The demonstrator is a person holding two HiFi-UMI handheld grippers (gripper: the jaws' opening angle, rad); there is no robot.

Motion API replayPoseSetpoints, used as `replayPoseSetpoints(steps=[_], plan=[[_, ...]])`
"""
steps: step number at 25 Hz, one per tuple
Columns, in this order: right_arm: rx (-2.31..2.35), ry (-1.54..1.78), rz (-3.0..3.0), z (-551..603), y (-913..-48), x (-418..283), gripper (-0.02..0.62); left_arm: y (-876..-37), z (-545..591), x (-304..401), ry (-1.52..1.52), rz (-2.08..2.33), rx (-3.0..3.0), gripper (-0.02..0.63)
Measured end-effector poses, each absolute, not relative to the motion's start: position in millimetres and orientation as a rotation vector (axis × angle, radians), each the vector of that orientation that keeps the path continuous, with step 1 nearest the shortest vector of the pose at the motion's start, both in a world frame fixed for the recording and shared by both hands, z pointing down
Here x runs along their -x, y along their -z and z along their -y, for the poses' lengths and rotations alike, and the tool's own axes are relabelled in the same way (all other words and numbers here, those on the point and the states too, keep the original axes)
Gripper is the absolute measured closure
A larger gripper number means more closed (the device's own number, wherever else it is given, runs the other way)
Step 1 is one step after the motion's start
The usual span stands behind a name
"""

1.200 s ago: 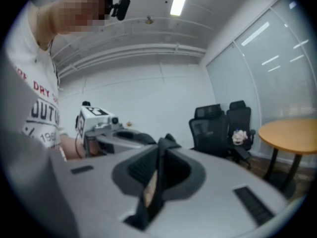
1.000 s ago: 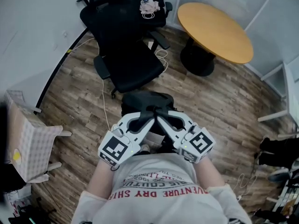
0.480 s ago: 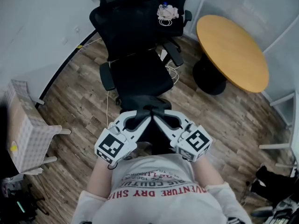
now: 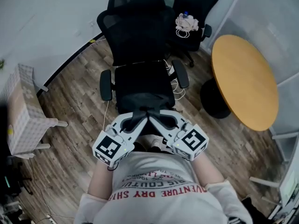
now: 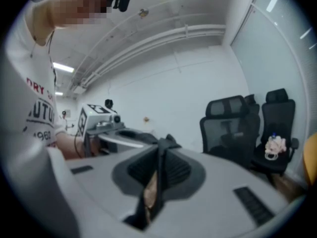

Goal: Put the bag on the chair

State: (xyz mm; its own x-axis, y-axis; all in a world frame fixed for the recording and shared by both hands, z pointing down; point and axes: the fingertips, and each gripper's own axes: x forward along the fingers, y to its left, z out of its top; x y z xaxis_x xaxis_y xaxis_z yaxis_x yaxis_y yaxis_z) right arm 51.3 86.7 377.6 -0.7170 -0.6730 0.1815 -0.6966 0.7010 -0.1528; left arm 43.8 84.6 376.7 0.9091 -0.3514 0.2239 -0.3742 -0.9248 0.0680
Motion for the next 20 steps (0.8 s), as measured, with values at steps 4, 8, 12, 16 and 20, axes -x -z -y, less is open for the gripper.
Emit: replayPoseSetpoints(steps=[4,8,12,16,20], plan=[[-1.111,-0.33,2.789,-48.4,-378.7,-72.0,0.545,-377.4,-44.9,-64.4,-0.315,0.623,-2.915,0.555],[-1.152,-0.34,2.786,2.0,-377.2,-91.5,0.545,-381.0,-0.3,-82.3,-0.308,0.625,-2.914,0.555],[-1.178,-0.372,2.766,57.5,-386.7,-98.3,0.545,-389.9,54.7,-89.7,-0.316,0.594,-2.909,0.555],[-1.202,-0.417,2.748,115.7,-393.2,-104.8,0.545,-392.0,112.6,-96.5,-0.314,0.538,-2.92,0.555],[-1.21,-0.424,2.734,167.2,-399.7,-105.4,0.545,-396.3,162.1,-95.2,-0.322,0.486,-2.93,0.555]])
